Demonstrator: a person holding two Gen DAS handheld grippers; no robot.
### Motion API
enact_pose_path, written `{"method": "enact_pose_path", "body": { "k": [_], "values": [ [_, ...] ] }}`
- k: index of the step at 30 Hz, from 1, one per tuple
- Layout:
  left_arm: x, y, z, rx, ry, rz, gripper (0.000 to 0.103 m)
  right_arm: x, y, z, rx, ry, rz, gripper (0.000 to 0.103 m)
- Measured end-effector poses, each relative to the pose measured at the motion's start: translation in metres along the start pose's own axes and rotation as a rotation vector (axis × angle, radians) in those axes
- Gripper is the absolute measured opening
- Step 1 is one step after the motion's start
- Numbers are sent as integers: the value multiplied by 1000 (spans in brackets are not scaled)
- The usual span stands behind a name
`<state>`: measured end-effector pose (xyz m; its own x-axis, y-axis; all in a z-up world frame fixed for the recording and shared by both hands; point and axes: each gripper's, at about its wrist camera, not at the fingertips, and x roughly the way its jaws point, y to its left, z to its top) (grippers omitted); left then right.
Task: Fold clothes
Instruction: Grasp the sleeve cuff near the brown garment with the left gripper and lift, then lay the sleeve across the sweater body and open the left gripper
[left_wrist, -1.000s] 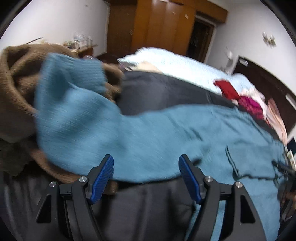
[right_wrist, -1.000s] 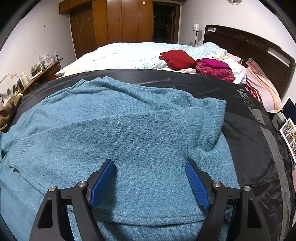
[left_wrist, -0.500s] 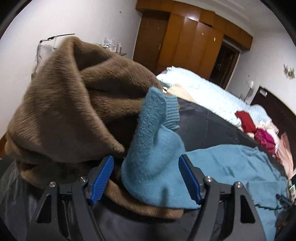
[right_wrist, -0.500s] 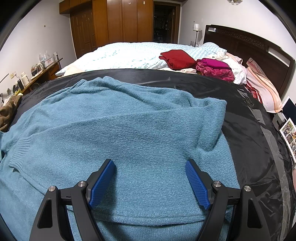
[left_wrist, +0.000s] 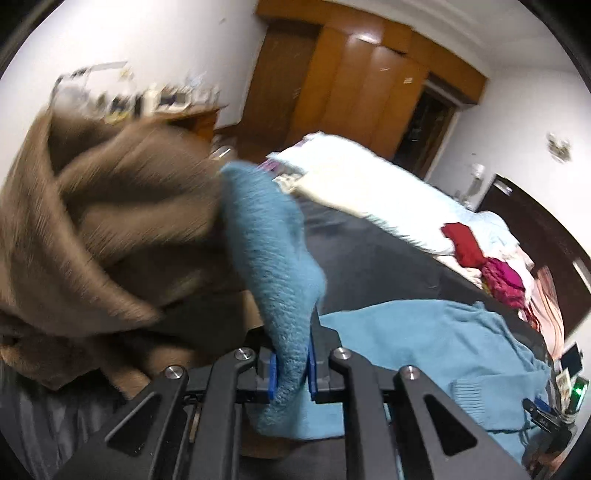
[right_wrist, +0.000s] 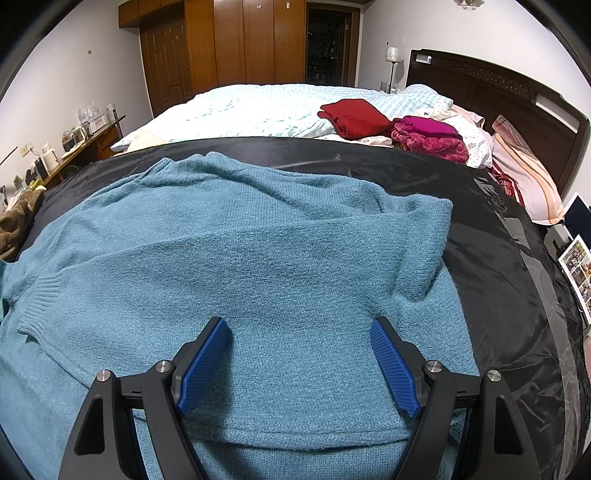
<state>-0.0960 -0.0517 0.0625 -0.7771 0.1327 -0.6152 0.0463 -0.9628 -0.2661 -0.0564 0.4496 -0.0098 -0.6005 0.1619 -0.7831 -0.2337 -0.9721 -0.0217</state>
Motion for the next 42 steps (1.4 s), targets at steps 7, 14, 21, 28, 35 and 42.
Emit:
{"method": "enact_pose_path", "body": {
  "k": [7,14,21,28,35,42],
  "values": [
    [2,-136,-22,330,13,-133,13,0,0,0,0,0,1,82],
    [34,-226,-92,607,148,-155,21,0,0,0,1,0,10,83],
    [32,-251,-133,726,184,-175,67,1,1,0,-6,4,20,87],
    [29,-254,-140,741,182,-214,77,1,2,0,-10,6,22,89],
    [27,-230,-126,642,202,-234,77,1,3,0,-11,6,22,89],
    [32,-217,-126,595,234,-235,77,1,2,0,-12,7,22,89]
  ]
}}
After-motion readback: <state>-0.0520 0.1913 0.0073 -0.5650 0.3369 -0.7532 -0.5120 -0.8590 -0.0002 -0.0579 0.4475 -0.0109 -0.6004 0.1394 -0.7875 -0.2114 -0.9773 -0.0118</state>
